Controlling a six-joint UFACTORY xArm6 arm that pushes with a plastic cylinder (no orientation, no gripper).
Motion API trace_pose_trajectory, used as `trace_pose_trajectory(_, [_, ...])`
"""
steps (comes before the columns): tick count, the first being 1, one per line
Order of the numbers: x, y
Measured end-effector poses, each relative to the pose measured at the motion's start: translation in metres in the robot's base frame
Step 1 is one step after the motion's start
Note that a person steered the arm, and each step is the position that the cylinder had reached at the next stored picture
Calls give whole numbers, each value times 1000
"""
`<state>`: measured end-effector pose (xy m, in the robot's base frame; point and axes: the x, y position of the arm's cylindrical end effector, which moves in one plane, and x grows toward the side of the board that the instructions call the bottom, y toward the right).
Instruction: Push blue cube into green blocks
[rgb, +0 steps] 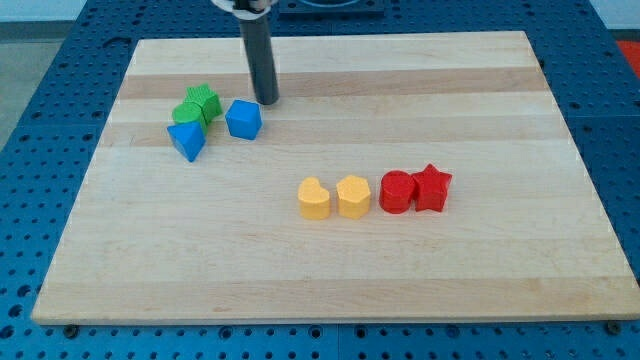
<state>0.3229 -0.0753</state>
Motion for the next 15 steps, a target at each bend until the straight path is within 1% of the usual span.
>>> trace_pose_trajectory(1, [0, 38])
trace_pose_trajectory(2, [8, 60])
trace_pose_trajectory(3, [29, 63])
trace_pose_trajectory(6, [35, -1])
trace_pose_trajectory(8, [35, -28])
trace_pose_trajectory(9, [35, -31])
trace_pose_trajectory(10, [30, 26])
trace_pose_trajectory(11, [31, 117])
trace_pose_trajectory(12, [59, 201])
trace_pose_trajectory(13, [102, 254])
trace_pose_trajectory(14, [170, 262])
trace_pose_trajectory(15, [202, 248])
